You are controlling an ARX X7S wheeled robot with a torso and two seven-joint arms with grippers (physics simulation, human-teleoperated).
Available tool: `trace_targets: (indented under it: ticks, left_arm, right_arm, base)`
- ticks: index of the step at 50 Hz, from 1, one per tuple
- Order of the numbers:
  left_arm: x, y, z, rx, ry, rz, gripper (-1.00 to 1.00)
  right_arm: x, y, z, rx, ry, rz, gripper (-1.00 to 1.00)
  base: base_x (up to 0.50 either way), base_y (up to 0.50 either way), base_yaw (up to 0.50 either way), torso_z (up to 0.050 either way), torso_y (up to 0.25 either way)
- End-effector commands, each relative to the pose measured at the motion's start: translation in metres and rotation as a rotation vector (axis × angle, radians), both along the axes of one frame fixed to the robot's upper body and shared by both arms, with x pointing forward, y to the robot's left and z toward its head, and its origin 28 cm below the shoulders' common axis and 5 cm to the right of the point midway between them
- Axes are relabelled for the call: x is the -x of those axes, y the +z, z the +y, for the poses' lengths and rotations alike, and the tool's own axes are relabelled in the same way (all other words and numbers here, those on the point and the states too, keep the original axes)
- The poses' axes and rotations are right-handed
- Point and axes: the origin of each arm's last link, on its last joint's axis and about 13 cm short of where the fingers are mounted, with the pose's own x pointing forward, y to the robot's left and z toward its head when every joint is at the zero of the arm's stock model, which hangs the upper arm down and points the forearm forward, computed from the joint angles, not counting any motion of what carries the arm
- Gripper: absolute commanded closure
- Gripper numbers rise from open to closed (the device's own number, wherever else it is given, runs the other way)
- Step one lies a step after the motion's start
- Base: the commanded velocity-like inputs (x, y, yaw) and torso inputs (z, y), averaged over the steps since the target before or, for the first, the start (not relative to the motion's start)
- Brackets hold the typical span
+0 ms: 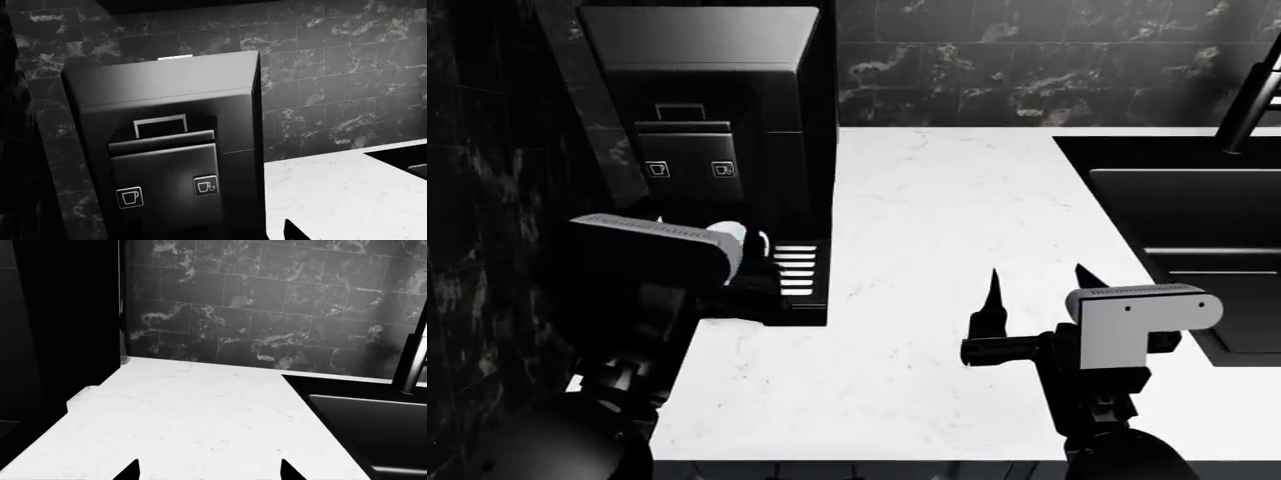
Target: Press the button on the coffee machine to serve coffee.
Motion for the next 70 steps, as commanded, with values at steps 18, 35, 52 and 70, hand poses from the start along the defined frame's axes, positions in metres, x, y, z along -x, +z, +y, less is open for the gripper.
trace_targets:
  ticks: [18, 35, 52, 70]
  left_arm:
    - [-0.012, 0.013, -0.014, 0.025, 0.085, 0.010, 1.00]
    - [-0.016, 0.018, -0.016, 0.034, 0.084, -0.006, 1.00]
    - [-0.013, 0.015, -0.026, 0.013, 0.025, 0.000, 1.00]
    - [-0.021, 0.014, -0.019, 0.023, 0.079, 0.012, 1.00]
  right_arm:
    - [-0.001, -0.006, 0.001, -0.016, -0.002, 0.017, -1.00]
    - [-0.002, -0.009, 0.000, -0.022, -0.006, 0.025, -1.00]
    - [-0.003, -0.011, 0.001, -0.028, -0.004, 0.032, -1.00]
    - [-0.003, -0.014, 0.001, -0.028, -0.003, 0.039, -1.00]
  base:
    - [0.00, 0.00, 0.00, 0.000, 0.000]
    - [0.00, 0.00, 0.00, 0.000, 0.000]
    - [0.00, 0.00, 0.00, 0.000, 0.000]
    - [0.00, 0.00, 0.00, 0.000, 0.000]
